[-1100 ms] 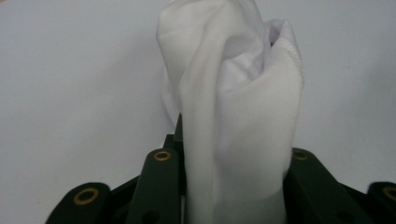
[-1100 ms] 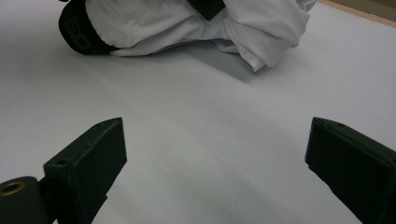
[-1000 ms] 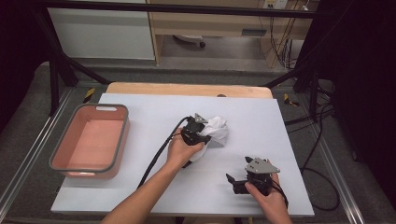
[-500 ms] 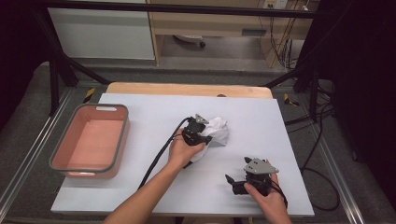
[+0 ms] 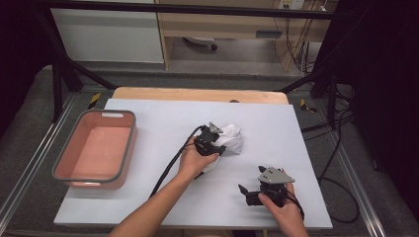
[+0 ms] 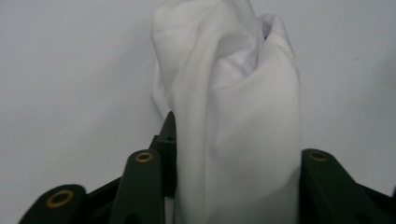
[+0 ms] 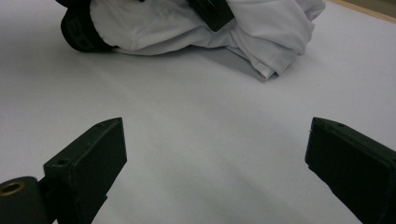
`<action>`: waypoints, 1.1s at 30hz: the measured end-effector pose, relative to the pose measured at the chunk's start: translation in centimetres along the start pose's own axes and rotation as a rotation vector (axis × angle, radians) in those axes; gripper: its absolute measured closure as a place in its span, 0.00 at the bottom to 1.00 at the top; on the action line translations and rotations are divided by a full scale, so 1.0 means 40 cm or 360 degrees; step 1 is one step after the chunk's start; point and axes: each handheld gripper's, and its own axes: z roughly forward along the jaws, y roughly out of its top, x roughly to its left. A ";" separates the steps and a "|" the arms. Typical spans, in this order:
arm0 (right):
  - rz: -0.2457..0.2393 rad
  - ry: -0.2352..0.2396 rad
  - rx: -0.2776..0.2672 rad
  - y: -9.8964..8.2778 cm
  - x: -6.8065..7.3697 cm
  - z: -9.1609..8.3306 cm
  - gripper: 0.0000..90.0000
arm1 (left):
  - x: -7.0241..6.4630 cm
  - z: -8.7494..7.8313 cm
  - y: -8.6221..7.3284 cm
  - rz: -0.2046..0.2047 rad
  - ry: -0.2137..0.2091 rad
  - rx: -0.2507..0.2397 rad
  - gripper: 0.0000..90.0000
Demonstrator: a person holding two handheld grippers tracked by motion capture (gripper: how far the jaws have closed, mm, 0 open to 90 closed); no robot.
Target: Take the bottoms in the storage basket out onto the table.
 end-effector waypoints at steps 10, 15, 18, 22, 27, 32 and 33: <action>-0.0002 0.0003 -0.0027 0.000 0.000 -0.008 0.06 | -0.010 0.014 -0.006 -0.0017 0.0026 0.0033 0.42; 0.0013 -0.0004 -0.0040 0.001 -0.006 -0.012 0.06 | -0.018 0.001 -0.005 -0.0003 0.0039 -0.0001 0.25; 0.0036 -0.0012 -0.0064 0.007 -0.009 -0.012 0.06 | -0.023 -0.014 -0.002 0.0004 -0.0010 -0.0031 0.12; 0.0018 -0.0011 -0.0056 0.006 -0.004 -0.012 0.06 | -0.029 -0.034 0.005 0.0000 -0.0007 -0.0100 0.10; 0.0012 -0.0001 -0.0055 0.004 -0.006 -0.011 0.06 | -0.026 -0.046 0.011 -0.0009 -0.0007 -0.0169 0.09; 0.0021 -0.0005 -0.0060 0.003 -0.010 -0.014 0.06 | -0.022 -0.056 0.017 -0.0019 -0.0005 -0.0242 0.09; 0.0022 -0.0006 -0.0066 0.004 -0.011 -0.014 0.06 | -0.020 -0.058 0.018 -0.0022 -0.0005 -0.0250 0.09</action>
